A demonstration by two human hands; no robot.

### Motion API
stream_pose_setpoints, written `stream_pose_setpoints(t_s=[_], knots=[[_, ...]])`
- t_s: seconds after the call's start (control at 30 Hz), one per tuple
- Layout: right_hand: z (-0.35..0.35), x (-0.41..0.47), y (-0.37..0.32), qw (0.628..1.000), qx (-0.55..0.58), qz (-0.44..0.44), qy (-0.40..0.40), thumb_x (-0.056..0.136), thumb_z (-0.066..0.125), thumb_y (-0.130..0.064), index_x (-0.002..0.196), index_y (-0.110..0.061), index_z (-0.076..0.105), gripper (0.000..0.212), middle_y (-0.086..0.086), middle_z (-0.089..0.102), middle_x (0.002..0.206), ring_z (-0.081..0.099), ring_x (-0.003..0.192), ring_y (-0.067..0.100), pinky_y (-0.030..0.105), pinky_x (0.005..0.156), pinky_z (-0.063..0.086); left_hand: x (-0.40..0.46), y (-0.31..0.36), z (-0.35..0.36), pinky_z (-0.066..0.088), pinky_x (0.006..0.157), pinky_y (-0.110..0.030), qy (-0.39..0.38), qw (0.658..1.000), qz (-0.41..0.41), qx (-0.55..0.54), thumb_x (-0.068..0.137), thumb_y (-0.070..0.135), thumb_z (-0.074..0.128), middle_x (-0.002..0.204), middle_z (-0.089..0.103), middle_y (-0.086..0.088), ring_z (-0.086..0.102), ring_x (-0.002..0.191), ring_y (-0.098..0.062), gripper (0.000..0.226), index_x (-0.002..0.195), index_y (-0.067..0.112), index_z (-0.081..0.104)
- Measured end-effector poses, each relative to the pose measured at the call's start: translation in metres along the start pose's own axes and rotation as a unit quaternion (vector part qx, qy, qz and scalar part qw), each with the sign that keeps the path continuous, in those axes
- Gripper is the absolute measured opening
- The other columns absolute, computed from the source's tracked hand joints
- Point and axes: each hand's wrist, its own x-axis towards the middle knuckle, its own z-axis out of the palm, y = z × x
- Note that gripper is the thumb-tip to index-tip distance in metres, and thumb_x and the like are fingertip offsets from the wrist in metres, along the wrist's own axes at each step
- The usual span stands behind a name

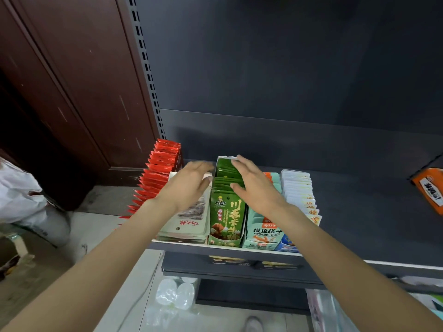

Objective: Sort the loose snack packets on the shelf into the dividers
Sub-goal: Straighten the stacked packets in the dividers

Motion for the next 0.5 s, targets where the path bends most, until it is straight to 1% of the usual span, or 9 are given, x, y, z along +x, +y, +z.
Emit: stream_pose_setpoints(t_s=[0.03, 0.1, 0.2, 0.27, 0.33, 0.37, 0.4, 0.43, 0.5], knots=[[0.003, -0.007, -0.008, 1.0, 0.02, -0.017, -0.001, 0.096, 0.05, -0.028, 0.148, -0.021, 0.023, 0.059, -0.005, 0.014, 0.156, 0.021, 0.142, 0.015, 0.032, 0.114, 0.019, -0.009, -0.005, -0.004, 0.032, 0.103, -0.027, 0.01, 1.0, -0.004, 0.008, 0.099, 0.02, 0.042, 0.132, 0.053, -0.005, 0.044, 0.126, -0.021, 0.033, 0.129, 0.01, 0.053], [0.011, -0.015, -0.025, 0.997, 0.048, -0.051, -0.033, 0.096, 0.048, -0.034, 0.146, -0.023, 0.029, 0.054, -0.008, 0.022, 0.154, 0.026, 0.139, 0.012, 0.03, 0.113, 0.022, -0.026, -0.016, -0.01, 0.039, 0.091, -0.028, 0.007, 1.0, -0.006, 0.013, 0.099, 0.02, 0.044, 0.115, 0.062, -0.006, 0.055, 0.108, -0.023, 0.027, 0.114, 0.008, 0.062], [0.024, -0.017, -0.043, 0.992, 0.058, -0.076, -0.078, 0.094, 0.049, -0.04, 0.143, -0.022, 0.035, 0.054, -0.005, 0.033, 0.149, 0.032, 0.135, 0.012, 0.027, 0.111, 0.024, -0.05, -0.028, -0.017, 0.042, 0.087, -0.031, -0.011, 1.0, -0.005, 0.003, 0.098, 0.03, 0.045, 0.109, 0.066, -0.006, 0.058, 0.102, -0.022, 0.031, 0.108, 0.009, 0.066], [0.031, -0.014, -0.051, 0.991, 0.056, -0.07, -0.099, 0.091, 0.05, -0.045, 0.141, -0.019, 0.039, 0.057, -0.002, 0.039, 0.146, 0.037, 0.133, 0.014, 0.028, 0.108, 0.028, -0.065, -0.034, -0.022, 0.041, 0.092, -0.032, -0.042, 0.999, -0.011, 0.0, 0.091, 0.053, 0.046, 0.116, 0.064, 0.001, 0.055, 0.108, -0.018, 0.048, 0.115, 0.016, 0.064], [0.034, -0.011, -0.055, 0.988, 0.055, -0.055, -0.13, 0.088, 0.052, -0.051, 0.138, -0.02, 0.043, 0.06, -0.001, 0.045, 0.142, 0.043, 0.129, 0.016, 0.029, 0.103, 0.034, -0.079, -0.038, -0.025, 0.036, 0.096, -0.033, -0.094, 0.992, 0.006, 0.082, 0.071, 0.083, 0.036, 0.126, 0.058, 0.009, 0.048, 0.114, -0.013, 0.082, 0.126, 0.026, 0.056], [0.035, -0.012, -0.056, 0.986, 0.055, -0.049, -0.147, 0.086, 0.053, -0.054, 0.138, -0.022, 0.043, 0.062, -0.002, 0.047, 0.141, 0.044, 0.127, 0.016, 0.029, 0.102, 0.037, -0.083, -0.039, -0.025, 0.034, 0.096, -0.033, -0.117, 0.984, 0.019, 0.134, 0.063, 0.089, 0.034, 0.129, 0.055, 0.011, 0.046, 0.115, -0.013, 0.092, 0.13, 0.028, 0.051], [0.035, -0.012, -0.056, 0.984, 0.055, -0.045, -0.162, 0.083, 0.055, -0.057, 0.138, -0.024, 0.043, 0.065, -0.003, 0.046, 0.141, 0.044, 0.127, 0.015, 0.029, 0.101, 0.037, -0.086, -0.04, -0.025, 0.033, 0.096, -0.033, -0.13, 0.977, 0.032, 0.168, 0.061, 0.089, 0.038, 0.13, 0.053, 0.011, 0.045, 0.114, -0.013, 0.093, 0.132, 0.029, 0.048], [0.034, -0.014, -0.056, 0.982, 0.054, -0.042, -0.175, 0.08, 0.057, -0.06, 0.139, -0.026, 0.041, 0.07, -0.005, 0.043, 0.143, 0.042, 0.129, 0.014, 0.03, 0.103, 0.036, -0.087, -0.043, -0.023, 0.033, 0.097, -0.033, -0.133, 0.974, 0.037, 0.179, 0.065, 0.083, 0.047, 0.131, 0.052, 0.011, 0.045, 0.115, -0.013, 0.086, 0.133, 0.029, 0.046], [0.033, -0.018, -0.058, 0.977, 0.028, -0.044, -0.206, 0.074, 0.064, -0.061, 0.143, -0.028, 0.032, 0.083, -0.007, 0.032, 0.148, 0.034, 0.132, 0.012, 0.029, 0.107, 0.031, -0.087, -0.046, -0.021, 0.034, 0.1, -0.033, -0.112, 0.981, 0.043, 0.152, 0.075, 0.061, 0.062, 0.133, 0.051, 0.009, 0.045, 0.12, -0.014, 0.068, 0.132, 0.028, 0.048]])
